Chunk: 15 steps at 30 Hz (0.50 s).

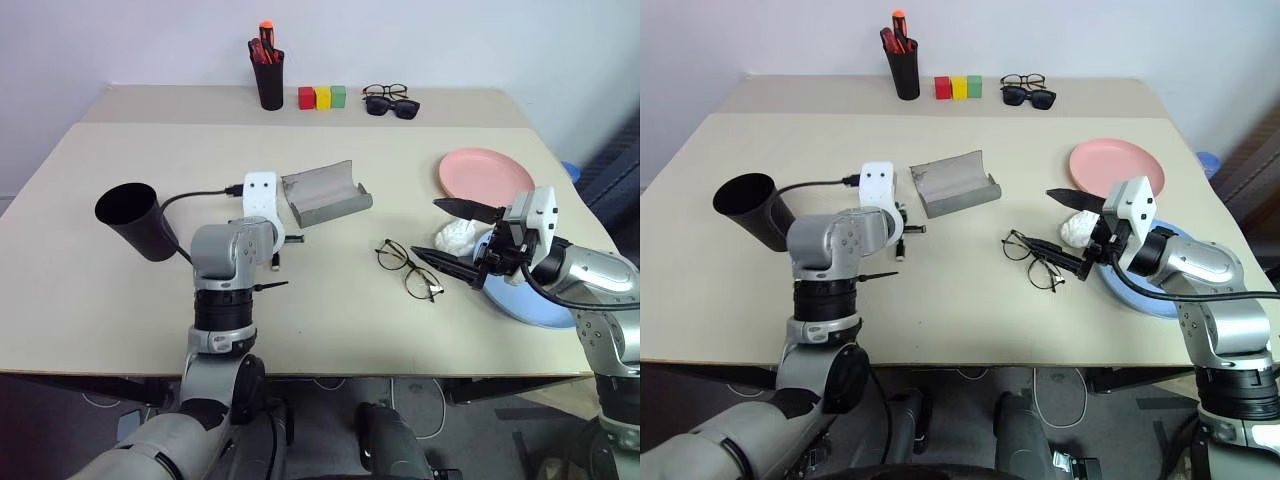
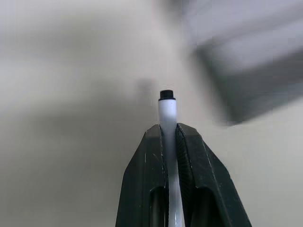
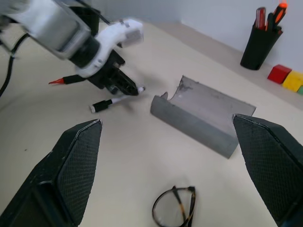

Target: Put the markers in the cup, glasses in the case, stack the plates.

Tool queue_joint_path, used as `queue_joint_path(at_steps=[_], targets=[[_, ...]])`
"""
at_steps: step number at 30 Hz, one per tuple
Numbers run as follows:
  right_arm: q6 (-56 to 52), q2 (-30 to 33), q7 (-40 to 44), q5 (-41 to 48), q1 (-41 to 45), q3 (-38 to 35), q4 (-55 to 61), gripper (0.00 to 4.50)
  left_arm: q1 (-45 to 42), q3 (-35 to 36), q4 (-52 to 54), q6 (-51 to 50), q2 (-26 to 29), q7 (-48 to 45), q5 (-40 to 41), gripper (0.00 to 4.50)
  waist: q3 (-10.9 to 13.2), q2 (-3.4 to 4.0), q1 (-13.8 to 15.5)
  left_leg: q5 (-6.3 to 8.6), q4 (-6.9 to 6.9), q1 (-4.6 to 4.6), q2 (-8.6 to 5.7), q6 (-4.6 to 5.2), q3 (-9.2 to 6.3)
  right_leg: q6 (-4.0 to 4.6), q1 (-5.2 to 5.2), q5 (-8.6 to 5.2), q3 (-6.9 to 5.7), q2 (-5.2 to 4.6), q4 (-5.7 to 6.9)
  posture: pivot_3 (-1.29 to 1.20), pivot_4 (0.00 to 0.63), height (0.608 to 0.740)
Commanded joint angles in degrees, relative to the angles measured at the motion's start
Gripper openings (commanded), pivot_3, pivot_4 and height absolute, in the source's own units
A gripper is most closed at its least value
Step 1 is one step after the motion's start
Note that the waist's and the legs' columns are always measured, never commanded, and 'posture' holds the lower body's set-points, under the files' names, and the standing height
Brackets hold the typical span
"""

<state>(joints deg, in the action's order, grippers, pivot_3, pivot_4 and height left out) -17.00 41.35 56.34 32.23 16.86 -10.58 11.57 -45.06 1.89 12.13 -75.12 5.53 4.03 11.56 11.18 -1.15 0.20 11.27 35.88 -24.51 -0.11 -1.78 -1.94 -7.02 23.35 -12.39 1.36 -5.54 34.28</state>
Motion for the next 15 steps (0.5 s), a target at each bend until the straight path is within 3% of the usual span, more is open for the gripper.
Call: queue_joint_path(at_steps=[1, 4, 15], targets=[[1.4, -1.0, -0.1, -0.3, 2.2, 0.3, -0.7, 4.50, 1.7, -6.7, 12.2, 18.8, 7.2, -8.2, -2.4, 0.03, 0.0, 0.05, -0.1, 0.00, -0.02, 0.01, 0.00, 0.00, 0.00, 0.01, -0.02, 0.00, 0.01, 0.00, -0.01, 0.00, 0.150, 0.740], [2.5, -2.1, 1.1, -1.2, 4.2, 2.0, -2.7, 4.50, 4.3, -4.0, 14.6, 36.3, 10.3, -6.7, -7.0, 0.03, 0.0, 0.06, -0.1, 0.00, -0.05, 0.04, 0.01, 0.00, 0.06, 0.05, -0.03, 0.01, 0.05, -0.02, -0.07, 0.00, 0.150, 0.740], [4.1, -8.2, 4.8, -0.4, 12.7, 6.2, -7.6, 4.50, 14.2, 9.4, 4.6, 57.5, 13.6, 8.3, -19.7, 0.03, 0.0, 0.05, 0.0, -0.01, -0.03, 0.04, 0.01, 0.04, 0.05, 0.02, -0.03, 0.02, 0.05, -0.02, -0.04, 0.00, 0.150, 0.740]])
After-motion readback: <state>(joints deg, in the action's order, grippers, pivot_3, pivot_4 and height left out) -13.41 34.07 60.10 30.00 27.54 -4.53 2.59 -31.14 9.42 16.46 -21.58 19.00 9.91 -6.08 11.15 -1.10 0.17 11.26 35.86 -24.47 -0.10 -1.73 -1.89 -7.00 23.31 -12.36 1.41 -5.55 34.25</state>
